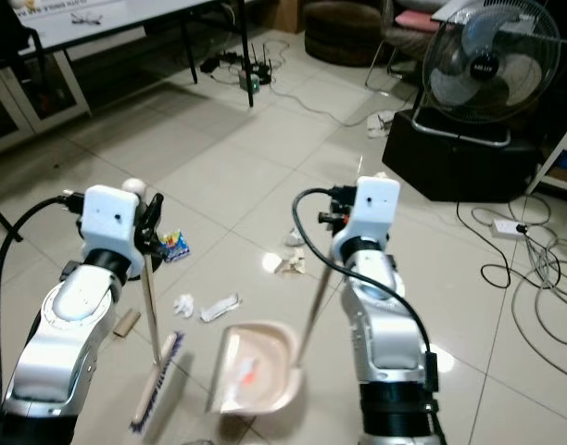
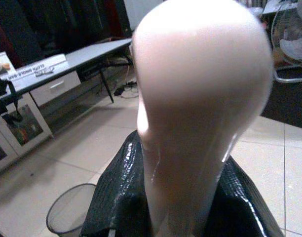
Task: Sweep floor
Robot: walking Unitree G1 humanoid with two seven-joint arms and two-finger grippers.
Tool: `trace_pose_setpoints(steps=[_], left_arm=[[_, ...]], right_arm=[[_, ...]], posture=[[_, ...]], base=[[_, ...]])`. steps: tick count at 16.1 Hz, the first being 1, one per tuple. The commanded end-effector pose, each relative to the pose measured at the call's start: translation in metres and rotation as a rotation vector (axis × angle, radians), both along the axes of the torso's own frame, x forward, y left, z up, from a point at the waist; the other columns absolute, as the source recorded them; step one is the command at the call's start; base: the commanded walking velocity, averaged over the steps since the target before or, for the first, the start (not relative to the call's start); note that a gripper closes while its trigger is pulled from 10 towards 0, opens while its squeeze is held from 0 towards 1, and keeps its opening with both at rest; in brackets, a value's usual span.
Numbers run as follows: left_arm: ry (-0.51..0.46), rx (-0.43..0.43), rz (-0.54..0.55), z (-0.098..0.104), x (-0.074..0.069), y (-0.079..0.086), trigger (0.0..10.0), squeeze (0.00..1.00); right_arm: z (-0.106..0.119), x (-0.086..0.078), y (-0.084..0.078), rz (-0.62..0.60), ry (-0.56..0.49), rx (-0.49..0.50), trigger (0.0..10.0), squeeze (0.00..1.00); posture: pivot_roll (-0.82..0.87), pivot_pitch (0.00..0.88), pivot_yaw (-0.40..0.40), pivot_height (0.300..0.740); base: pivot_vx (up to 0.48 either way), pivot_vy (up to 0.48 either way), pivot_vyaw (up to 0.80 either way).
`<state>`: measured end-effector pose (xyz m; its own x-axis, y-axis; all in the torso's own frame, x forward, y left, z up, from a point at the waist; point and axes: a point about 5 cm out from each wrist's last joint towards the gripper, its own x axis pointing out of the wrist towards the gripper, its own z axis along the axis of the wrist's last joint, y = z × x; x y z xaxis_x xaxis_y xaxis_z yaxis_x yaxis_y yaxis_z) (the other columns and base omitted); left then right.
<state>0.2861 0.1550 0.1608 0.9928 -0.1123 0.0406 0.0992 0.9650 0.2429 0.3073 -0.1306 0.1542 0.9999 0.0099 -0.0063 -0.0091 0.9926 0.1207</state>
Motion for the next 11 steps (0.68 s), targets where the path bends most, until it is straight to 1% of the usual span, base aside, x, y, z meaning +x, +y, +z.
trace_pose_setpoints(steps=[1,2,4,7,11], left_arm=[[-0.055,0.023,-0.032,0.012,0.006,-0.006,10.0,0.00],[-0.054,0.017,-0.025,0.013,0.009,-0.007,10.0,0.00],[-0.059,0.007,-0.021,0.014,0.013,-0.008,10.0,0.00],[-0.069,0.003,-0.019,0.017,0.018,-0.009,10.0,0.00],[-0.070,0.002,-0.005,0.016,0.020,-0.006,10.0,0.00]], right_arm=[[0.012,-0.001,-0.008,-0.049,-0.064,-0.007,10.0,0.00],[0.012,-0.002,-0.011,-0.062,-0.062,-0.001,10.0,0.00],[0.011,-0.002,-0.014,-0.066,-0.056,0.001,10.0,0.00],[0.012,0.000,-0.015,-0.069,-0.057,-0.008,10.0,0.00],[0.013,0.003,-0.012,-0.060,-0.068,-0.011,10.0,0.00]], posture=[[-0.05,0.005,0.064,0.740],[-0.06,0.001,0.070,0.740],[-0.06,0.000,0.069,0.740],[-0.05,0.000,0.061,0.740],[-0.05,0.000,0.053,0.740]], base=[[0.000,0.000,0.00],[0.000,0.000,0.00],[0.000,0.240,-0.59],[0.000,0.354,-0.57],[0.000,0.401,0.00]])
